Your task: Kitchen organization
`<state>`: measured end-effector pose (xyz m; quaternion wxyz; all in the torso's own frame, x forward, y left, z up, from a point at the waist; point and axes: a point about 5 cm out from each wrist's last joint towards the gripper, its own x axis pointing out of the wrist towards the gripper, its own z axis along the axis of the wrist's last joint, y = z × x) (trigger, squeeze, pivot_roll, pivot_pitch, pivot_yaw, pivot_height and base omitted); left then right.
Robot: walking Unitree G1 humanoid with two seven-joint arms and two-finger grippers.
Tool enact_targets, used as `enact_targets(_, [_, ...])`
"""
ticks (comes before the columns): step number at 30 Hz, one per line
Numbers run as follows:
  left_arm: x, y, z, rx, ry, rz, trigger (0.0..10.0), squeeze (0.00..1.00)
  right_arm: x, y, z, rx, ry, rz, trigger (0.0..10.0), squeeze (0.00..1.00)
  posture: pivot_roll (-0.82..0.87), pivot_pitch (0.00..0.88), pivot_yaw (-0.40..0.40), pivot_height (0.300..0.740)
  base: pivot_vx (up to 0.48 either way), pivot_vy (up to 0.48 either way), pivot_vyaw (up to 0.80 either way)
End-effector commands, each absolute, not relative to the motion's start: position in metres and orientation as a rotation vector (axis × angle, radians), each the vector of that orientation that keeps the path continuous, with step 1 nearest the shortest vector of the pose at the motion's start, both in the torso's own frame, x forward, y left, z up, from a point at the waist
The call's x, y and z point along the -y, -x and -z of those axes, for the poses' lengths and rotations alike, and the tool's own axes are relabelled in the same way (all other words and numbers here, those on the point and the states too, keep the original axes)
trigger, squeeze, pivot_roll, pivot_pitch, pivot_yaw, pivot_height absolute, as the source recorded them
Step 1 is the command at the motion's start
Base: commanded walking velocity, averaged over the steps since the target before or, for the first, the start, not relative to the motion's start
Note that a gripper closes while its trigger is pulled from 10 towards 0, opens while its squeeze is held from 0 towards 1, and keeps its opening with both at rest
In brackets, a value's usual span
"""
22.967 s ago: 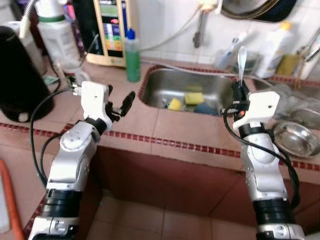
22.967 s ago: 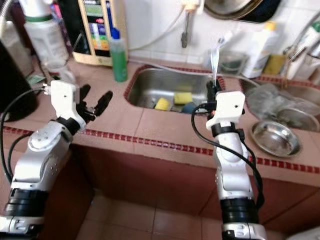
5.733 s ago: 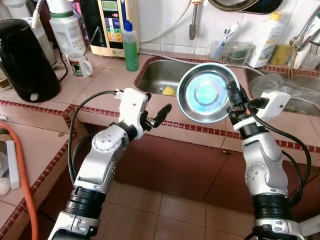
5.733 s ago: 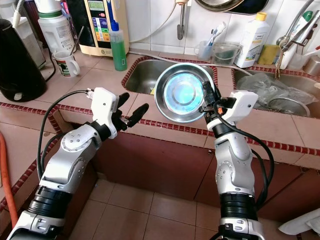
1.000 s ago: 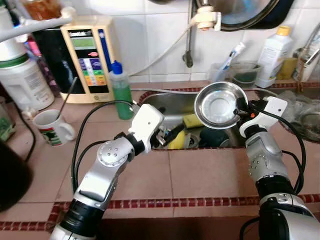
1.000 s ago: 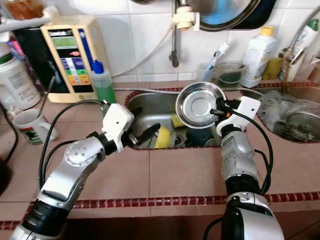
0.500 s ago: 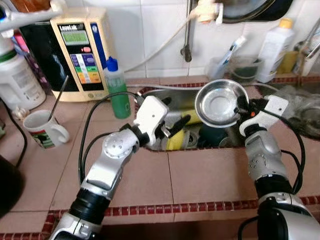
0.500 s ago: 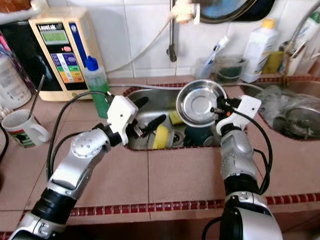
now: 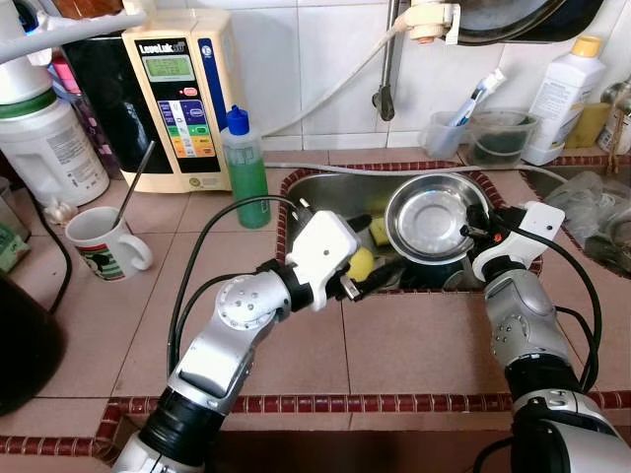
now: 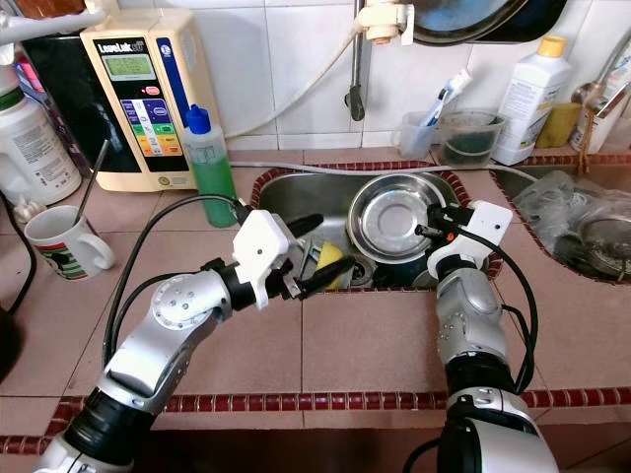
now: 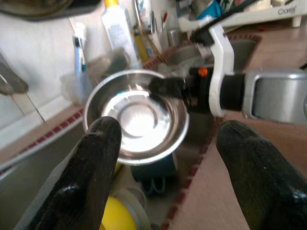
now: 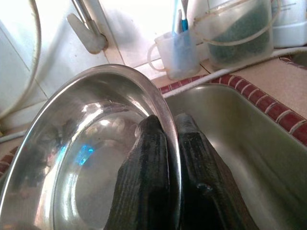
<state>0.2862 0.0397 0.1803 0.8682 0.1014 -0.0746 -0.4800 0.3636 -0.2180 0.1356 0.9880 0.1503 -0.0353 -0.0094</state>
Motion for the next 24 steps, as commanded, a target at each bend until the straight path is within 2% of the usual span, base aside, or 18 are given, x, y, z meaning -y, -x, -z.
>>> enact_targets(1, [-0.040,-0.282,-0.178,0.119,-0.212,1.017,10.0,0.00,0.216,-0.366,-0.141,0.079,-0.294,0.007,10.0,0.00,-0.06,0.063,0.089,0.740,0.000,0.000,0.00])
enact_targets(9, [-0.042,-0.276,-0.172,0.031,-0.216,0.993,10.0,0.00,0.215,-0.371,-0.143,0.051,-0.282,0.001,10.0,0.00,-0.06,0.114,0.114,0.740,0.000,0.000,0.00])
enact_targets(17, [-0.045,-0.282,-0.172,-0.034,-0.205,0.909,10.0,0.00,0.214,-0.376,-0.147,0.032,-0.292,0.004,10.0,0.00,-0.06,0.138,0.121,0.740,0.000,0.000,0.00])
enact_targets(24, [-0.045,-0.282,-0.172,-0.034,-0.205,0.909,10.0,0.00,0.214,-0.376,-0.147,0.032,-0.292,0.004,10.0,0.00,-0.06,0.138,0.121,0.740,0.000,0.000,0.00])
